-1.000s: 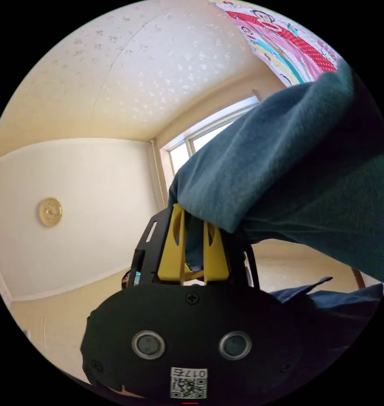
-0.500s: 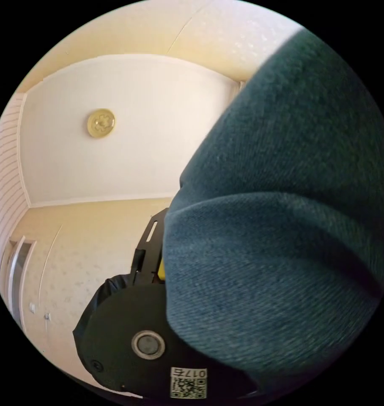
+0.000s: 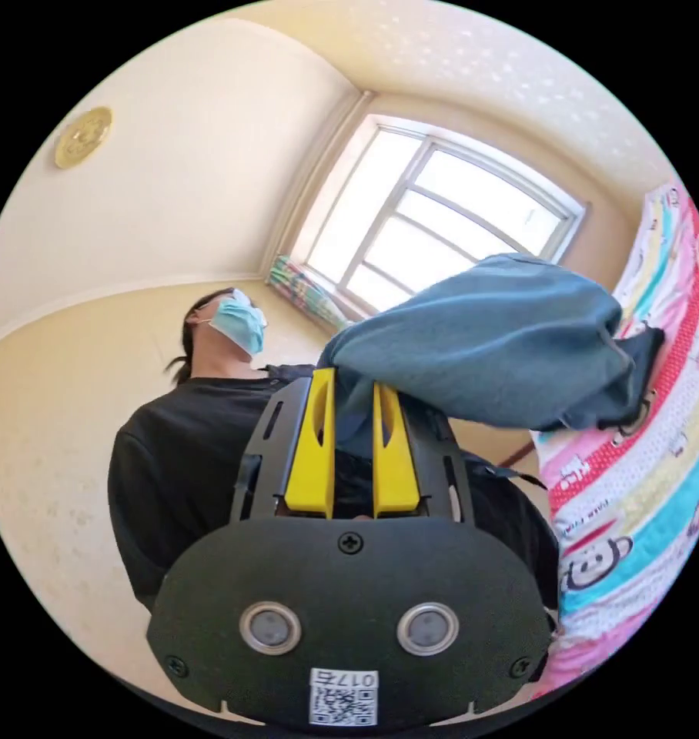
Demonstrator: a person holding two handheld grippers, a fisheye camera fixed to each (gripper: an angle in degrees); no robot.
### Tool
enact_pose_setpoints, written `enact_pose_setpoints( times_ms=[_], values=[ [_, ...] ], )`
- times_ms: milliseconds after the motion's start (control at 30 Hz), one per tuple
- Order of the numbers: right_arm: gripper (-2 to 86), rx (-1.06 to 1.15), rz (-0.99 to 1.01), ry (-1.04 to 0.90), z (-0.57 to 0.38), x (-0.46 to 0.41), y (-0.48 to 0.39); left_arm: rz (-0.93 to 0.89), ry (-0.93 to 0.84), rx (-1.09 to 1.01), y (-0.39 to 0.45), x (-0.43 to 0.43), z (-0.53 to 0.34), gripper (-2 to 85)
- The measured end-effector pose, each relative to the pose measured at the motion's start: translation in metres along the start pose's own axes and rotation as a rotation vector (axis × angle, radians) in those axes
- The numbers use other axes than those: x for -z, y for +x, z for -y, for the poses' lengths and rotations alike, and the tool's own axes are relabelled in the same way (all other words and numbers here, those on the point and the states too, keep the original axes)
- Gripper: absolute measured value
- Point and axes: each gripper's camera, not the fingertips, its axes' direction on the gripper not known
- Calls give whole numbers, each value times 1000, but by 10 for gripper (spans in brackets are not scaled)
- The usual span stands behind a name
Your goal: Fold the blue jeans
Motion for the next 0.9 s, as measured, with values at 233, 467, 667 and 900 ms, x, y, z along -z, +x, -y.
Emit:
enact_pose_setpoints(
  times_ms=[233, 467, 667, 900],
  values=[
    [147, 13, -139, 391, -22, 23, 13, 524, -654, -428, 39, -102, -65, 46],
    [208, 7, -109, 151, 101, -106, 74, 444, -1014, -307, -73, -167, -182, 48],
    [235, -474, -115, -299, 154, -219, 204, 497, -1450, -185, -169, -210, -319, 47],
    [207, -677, -163, -336, 148, -243, 263, 524, -1590, -289, -203, -220, -392, 44]
  ],
)
